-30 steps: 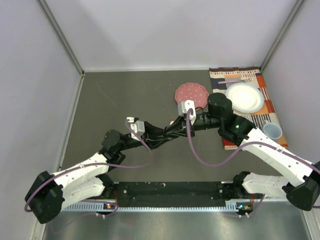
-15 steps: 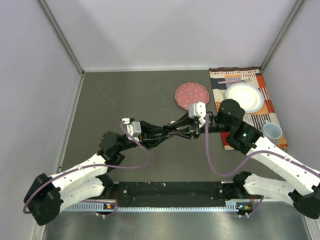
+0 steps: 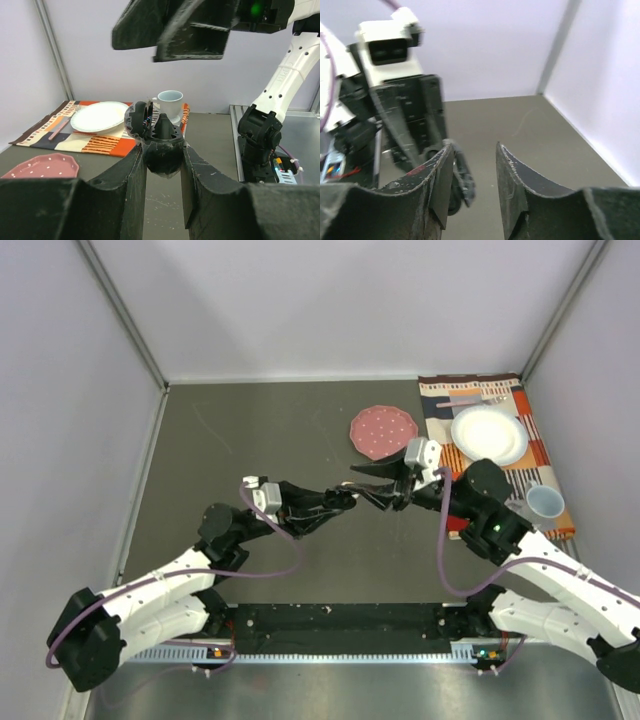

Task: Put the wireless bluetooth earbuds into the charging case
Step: Close the charging case with the earbuds.

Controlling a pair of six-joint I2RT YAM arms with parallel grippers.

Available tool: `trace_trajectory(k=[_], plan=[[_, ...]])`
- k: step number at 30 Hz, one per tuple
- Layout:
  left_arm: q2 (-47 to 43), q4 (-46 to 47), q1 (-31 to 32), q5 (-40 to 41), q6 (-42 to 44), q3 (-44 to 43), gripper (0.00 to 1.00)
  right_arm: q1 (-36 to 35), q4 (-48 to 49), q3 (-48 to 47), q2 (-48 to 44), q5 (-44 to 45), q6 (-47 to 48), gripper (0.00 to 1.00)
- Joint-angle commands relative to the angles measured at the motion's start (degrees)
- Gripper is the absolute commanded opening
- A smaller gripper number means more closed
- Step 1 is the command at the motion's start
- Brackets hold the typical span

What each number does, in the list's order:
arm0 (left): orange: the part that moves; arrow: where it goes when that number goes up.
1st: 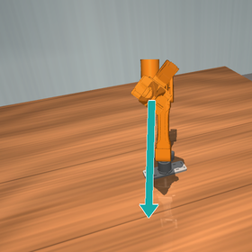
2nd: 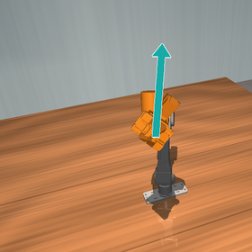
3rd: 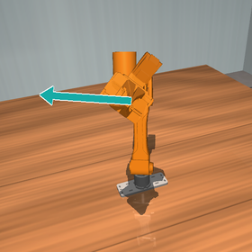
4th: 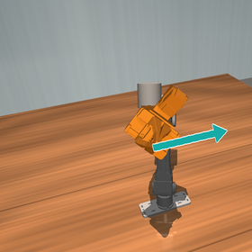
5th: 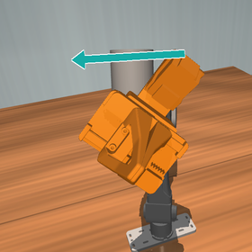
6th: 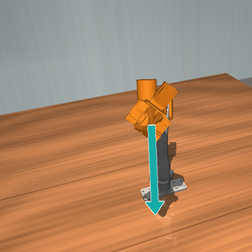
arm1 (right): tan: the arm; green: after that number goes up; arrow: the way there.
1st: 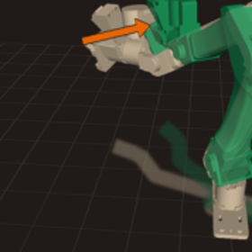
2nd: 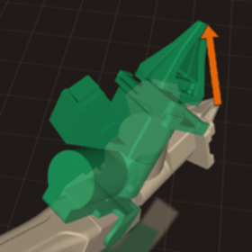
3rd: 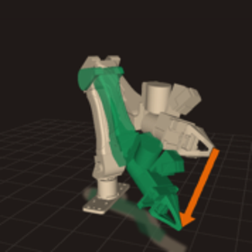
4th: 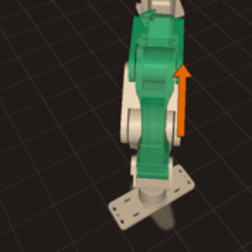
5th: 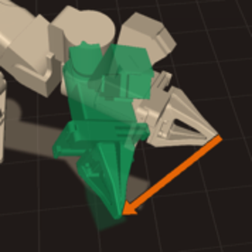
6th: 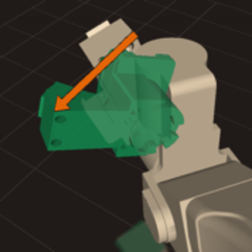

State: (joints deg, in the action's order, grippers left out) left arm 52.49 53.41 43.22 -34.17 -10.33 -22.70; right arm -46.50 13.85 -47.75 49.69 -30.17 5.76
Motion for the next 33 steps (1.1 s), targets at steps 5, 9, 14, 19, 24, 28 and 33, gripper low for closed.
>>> trace_trajectory(k=[5,9,14,19,24,28,33], plan=[[-1.6,2.4,0.3,1.5,0.8,-0.2,0.0,-0.6,1.2,0.0,-1.4,35.0,-16.8,0.67],[-1.7,2.1,0.3,1.6,1.0,-0.3,0.0,-0.4,-16.1,-11.2,1.6,38.7,-24.7,0.99],[-1.1,1.8,0.2,1.0,0.9,-1.0,0.0,-0.5,-21.8,-12.8,3.9,37.5,-25.7,0.99],[-0.8,1.9,0.2,0.2,0.5,-1.6,0.0,-0.4,-22.9,-12.5,5.9,36.9,-25.1,0.99],[-1.1,1.3,0.2,-0.5,0.6,-1.8,0.0,-0.3,-23.2,-13.0,8.7,32.2,-24.4,0.99],[-1.1,0.9,0.3,-1.1,0.4,-2.0,0.0,0.0,-23.4,-13.7,10.6,29.1,-24.5,0.99],[-0.8,0.8,0.2,-1.3,0.2,-2.0,0.0,0.1,-23.8,-14.2,12.2,25.4,-24.2,0.99]])
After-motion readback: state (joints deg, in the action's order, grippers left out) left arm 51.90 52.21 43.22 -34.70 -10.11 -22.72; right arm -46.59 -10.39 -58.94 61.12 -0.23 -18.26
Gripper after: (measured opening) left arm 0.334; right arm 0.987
